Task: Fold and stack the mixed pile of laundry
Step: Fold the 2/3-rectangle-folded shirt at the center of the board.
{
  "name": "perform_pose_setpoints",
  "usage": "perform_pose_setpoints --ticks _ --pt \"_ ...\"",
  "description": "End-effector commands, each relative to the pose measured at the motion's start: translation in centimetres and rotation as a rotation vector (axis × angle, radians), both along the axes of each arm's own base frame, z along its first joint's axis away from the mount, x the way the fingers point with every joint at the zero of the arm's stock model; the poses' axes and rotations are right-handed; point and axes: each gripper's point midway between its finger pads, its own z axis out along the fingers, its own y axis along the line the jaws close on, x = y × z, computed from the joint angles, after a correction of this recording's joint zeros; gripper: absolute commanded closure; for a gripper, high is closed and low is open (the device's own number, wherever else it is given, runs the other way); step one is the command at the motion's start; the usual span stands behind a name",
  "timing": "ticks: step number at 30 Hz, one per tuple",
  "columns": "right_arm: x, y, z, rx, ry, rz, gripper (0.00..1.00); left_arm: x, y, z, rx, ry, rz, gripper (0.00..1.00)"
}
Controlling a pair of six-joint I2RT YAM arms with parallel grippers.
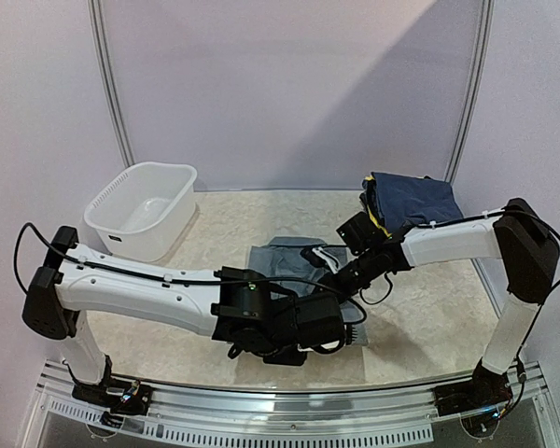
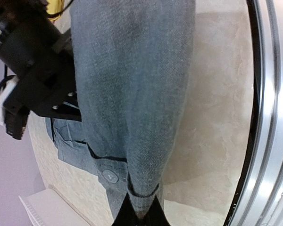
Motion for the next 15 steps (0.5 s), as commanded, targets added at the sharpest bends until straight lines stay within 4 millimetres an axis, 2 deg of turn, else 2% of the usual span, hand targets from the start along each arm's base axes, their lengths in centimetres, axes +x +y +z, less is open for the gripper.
perform_pose_setpoints --ticks 1,10,15 --pt "-2.4 0.1 -1.3 0.008 0.029 0.048 0.83 0.2 -0.3 2.9 -0.035 -0.009 -0.019 1.0" --pt "-5.1 -0.2 -0.9 0.032 0.065 0.047 0.83 3.3 -0.4 3.5 -0.032 -0.02 0.022 1.0" --pt "-3.5 -0.4 -0.6 -0.007 0.027 -0.032 0.77 4.8 -0.7 3.8 -0.047 -0.006 0.018 1.0"
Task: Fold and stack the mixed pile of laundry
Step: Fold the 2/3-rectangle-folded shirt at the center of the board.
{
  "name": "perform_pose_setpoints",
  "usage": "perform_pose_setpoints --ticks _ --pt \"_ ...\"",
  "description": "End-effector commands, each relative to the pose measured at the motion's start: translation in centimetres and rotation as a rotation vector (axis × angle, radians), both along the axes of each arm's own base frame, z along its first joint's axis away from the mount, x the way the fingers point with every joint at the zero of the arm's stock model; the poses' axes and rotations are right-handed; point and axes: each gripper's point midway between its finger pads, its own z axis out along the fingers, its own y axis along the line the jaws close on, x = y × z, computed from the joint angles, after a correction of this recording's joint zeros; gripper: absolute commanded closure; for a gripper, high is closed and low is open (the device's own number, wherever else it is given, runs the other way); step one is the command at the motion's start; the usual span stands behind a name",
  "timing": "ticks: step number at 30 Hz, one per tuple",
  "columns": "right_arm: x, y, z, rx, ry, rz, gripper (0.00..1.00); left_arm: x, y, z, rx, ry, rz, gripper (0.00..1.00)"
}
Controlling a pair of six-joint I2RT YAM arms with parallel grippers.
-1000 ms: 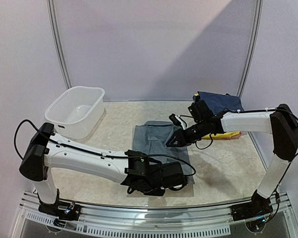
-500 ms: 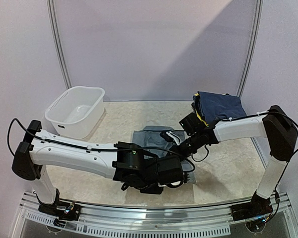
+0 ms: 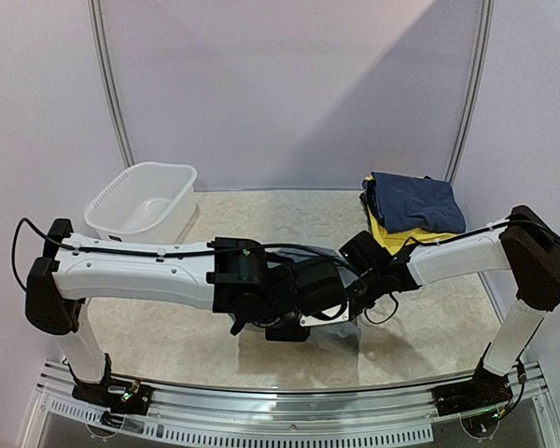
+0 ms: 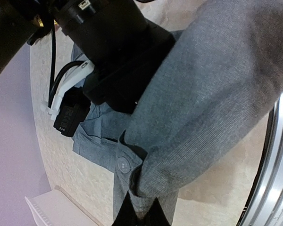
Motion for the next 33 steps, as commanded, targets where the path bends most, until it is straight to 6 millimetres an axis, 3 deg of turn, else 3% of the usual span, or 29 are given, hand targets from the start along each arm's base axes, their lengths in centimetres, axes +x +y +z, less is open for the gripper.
perform_pose_setpoints --ticks 1,8,15,26,33 --pt "1.9 0.2 1.6 -0.005 -0.056 -0.086 0.75 2.5 -0.3 1.0 -0.024 0.0 0.011 1.0" --pt "8.5 -3.4 2.4 -0.139 -0.148 -0.358 0.62 4.7 -0.8 0.6 -0.058 0.05 -0.001 1.0" --pt "12.7 -7.6 3.5 -0.223 -0.223 -0.566 0.58 6.8 -1.4 0.5 -0.046 0.07 -0.025 1.0" --pt "15.1 -13.0 4.0 -0.348 -0.355 -0.789 0.57 12.0 -1.9 -0.6 -0.051 0.149 -0.047 1.0" --pt "15.0 -17.0 6.6 -0.367 -0.479 -0.96 0.57 18.9 -2.0 -3.1 -0.095 0.23 -0.009 1.0"
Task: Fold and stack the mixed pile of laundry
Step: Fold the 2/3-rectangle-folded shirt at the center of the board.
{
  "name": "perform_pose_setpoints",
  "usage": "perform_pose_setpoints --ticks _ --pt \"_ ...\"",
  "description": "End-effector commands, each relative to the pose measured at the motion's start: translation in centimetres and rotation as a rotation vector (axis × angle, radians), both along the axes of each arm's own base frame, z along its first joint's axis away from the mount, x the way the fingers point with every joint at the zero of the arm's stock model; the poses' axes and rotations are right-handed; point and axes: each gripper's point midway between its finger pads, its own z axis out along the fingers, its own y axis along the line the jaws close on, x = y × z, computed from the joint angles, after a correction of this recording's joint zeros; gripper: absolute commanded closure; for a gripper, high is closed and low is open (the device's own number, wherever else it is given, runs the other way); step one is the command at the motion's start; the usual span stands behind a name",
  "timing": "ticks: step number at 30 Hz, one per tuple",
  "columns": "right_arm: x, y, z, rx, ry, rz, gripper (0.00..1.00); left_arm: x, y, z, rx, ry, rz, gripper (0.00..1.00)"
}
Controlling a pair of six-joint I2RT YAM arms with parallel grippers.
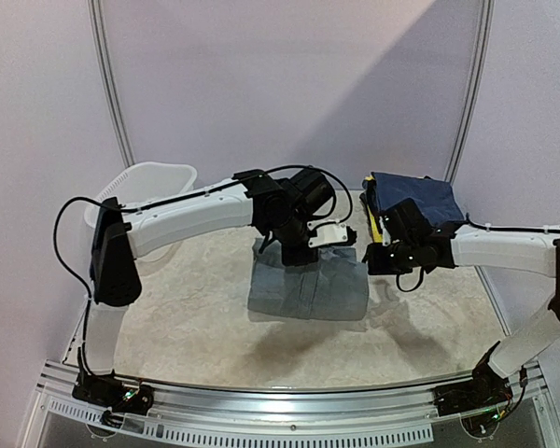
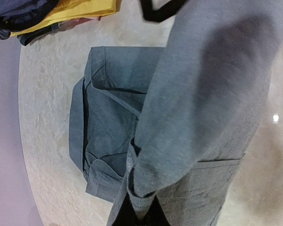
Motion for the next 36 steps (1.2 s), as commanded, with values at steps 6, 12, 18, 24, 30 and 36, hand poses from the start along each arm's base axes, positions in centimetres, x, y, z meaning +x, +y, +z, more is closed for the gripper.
perform_pose_setpoints --ticks 6,12,18,24,30,36 --pt "0.3 -2.6 3.4 0.024 -0.166 -0.095 0.58 9.1 0.4 -5.1 -0.055 0.095 0.013 1.0" --pt "0.8 -0.5 2.7 0.073 -0.146 -0.03 0.59 13.2 0.2 -8.3 -0.106 0.093 0.037 1.0" --pt "1.4 1.7 1.9 0.115 -0.117 0.044 0.6 15.8 1.6 -11.7 -0.138 0.134 0.111 1.0" --pt "2.0 3.6 1.2 0.138 -0.089 0.1 0.6 15.1 2.7 -13.9 -0.107 0.202 0.146 1.0" --pt "1.9 4.3 2.3 0.159 -0.096 0.136 0.61 10.0 3.2 -14.6 -0.085 0.327 0.15 0.98" --pt "1.8 3.8 5.7 0.165 -0.16 0.144 0.6 3.3 3.1 -12.6 -0.137 0.38 0.127 0.97"
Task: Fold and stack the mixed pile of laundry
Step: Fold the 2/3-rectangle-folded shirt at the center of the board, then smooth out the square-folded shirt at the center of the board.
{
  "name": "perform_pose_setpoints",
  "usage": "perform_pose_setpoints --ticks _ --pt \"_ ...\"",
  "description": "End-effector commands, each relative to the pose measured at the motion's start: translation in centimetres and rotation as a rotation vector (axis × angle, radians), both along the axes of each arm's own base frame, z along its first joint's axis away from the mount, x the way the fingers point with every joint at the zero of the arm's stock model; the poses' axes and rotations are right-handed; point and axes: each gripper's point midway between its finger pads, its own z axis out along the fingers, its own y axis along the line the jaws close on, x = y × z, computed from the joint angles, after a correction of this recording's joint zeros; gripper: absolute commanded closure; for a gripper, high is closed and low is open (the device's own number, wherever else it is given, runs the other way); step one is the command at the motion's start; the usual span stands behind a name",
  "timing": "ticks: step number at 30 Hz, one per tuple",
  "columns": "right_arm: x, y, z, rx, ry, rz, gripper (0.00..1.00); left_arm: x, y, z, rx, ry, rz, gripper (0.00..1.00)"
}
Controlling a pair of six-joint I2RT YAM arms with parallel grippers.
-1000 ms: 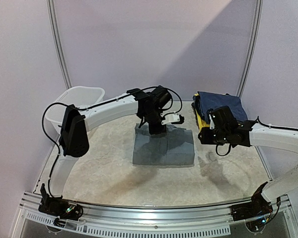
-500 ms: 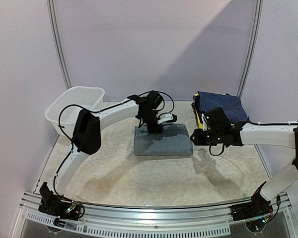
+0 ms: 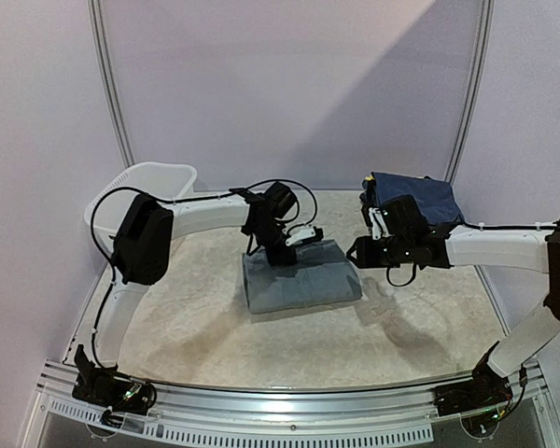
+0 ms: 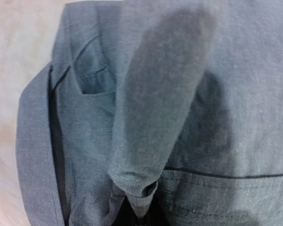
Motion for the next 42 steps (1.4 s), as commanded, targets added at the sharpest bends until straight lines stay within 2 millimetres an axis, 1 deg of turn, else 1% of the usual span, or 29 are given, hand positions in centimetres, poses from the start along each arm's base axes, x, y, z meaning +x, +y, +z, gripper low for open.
perform_pose_setpoints --ticks 1,2,3,4,6,8,9,10,11,12,13,14,15,16,17,19,22,24,25,26,28,30,35,38,42 --pt "0.7 -0.2 4.7 0.015 -0.096 -0.004 0.6 -7.4 -0.3 0.2 -0.026 0.102 -0.034 0.97" --pt "1.0 -0.4 5.3 0.008 -0.103 -0.009 0.6 -8.6 -0.2 0.6 -0.037 0.112 -0.041 0.97" --pt "1.1 -0.1 5.7 0.011 -0.103 -0.002 0.6 -9.5 -0.1 1.0 -0.049 0.117 -0.046 0.97" --pt "1.3 0.2 6.1 0.015 -0.105 0.008 0.6 -10.6 0.1 1.1 -0.05 0.125 -0.048 0.97" --pt "1.4 1.7 6.8 0.066 -0.086 0.07 0.59 -12.5 0.5 1.0 -0.038 0.134 -0.055 0.97" --pt "2.0 2.9 7.3 0.114 -0.067 0.115 0.59 -14.1 0.9 0.8 -0.017 0.134 -0.061 0.97" --pt "2.3 3.6 6.7 0.128 -0.038 0.14 0.59 -14.9 1.0 0.6 -0.011 0.137 -0.066 0.97" --pt "2.6 4.3 6.9 0.151 -0.023 0.166 0.59 -15.4 1.1 0.7 -0.011 0.134 -0.067 0.98" --pt "3.0 5.1 6.4 0.173 0.003 0.195 0.59 -15.9 1.1 0.8 -0.014 0.135 -0.068 0.98" --pt "3.1 6.0 5.3 0.189 0.045 0.227 0.59 -16.2 1.4 0.9 -0.014 0.134 -0.065 0.98" --pt "3.1 7.0 5.2 0.217 0.071 0.268 0.59 -16.4 1.5 1.1 -0.018 0.129 -0.063 0.97" --pt "2.7 8.1 4.5 0.247 0.115 0.324 0.59 -16.7 1.7 1.5 -0.021 0.123 -0.062 0.98" --pt "2.4 9.1 4.3 0.273 0.141 0.383 0.59 -17.0 1.8 1.6 -0.022 0.12 -0.063 0.98" --pt "1.7 10.4 3.5 0.316 0.197 0.459 0.6 -17.2 1.9 1.9 -0.029 0.113 -0.066 0.98" --pt "1.4 11.0 2.9 0.339 0.227 0.498 0.61 -17.4 1.9 2.2 -0.034 0.105 -0.066 0.98" --pt "0.5 12.0 1.1 0.369 0.283 0.558 0.64 -17.6 1.9 2.4 -0.04 0.095 -0.066 0.98" --pt "-1.0 13.0 0.1 0.394 0.336 0.639 0.67 -17.8 2.0 2.4 -0.028 0.089 -0.067 0.98" --pt "-2.0 13.6 -1.4 0.38 0.383 0.68 0.71 -17.9 1.9 2.3 -0.024 0.087 -0.067 0.98" --pt "-2.5 13.8 -1.8 0.372 0.397 0.705 0.73 -17.9 1.9 2.3 -0.021 0.085 -0.068 0.98" --pt "-2.9 14.0 -2.7 0.364 0.42 0.719 0.77 -17.9 1.8 2.3 -0.018 0.084 -0.069 0.98" --pt "-3.7 14.2 -3.6 0.372 0.446 0.749 0.86 -17.8 1.9 2.2 -0.011 0.08 -0.066 0.98" --pt "-4.3 14.3 -4.3 0.396 0.469 0.777 0.92 -17.8 1.9 2.1 -0.002 0.077 -0.064 0.99" --pt "-5.8 14.7 -6.2 0.381 0.519 0.818 0.94 -17.7 1.8 2.2 0.006 0.071 -0.06 0.99" --pt "-5.8 14.7 -7.5 0.364 0.523 0.818 0.94 -17.6 1.7 2.2 0.014 0.067 -0.058 0.99" --pt "-5.3 14.3 -10.2 0.305 0.549 0.763 0.94 -17.5 1.6 2.5 0.02 0.062 -0.059 0.99"
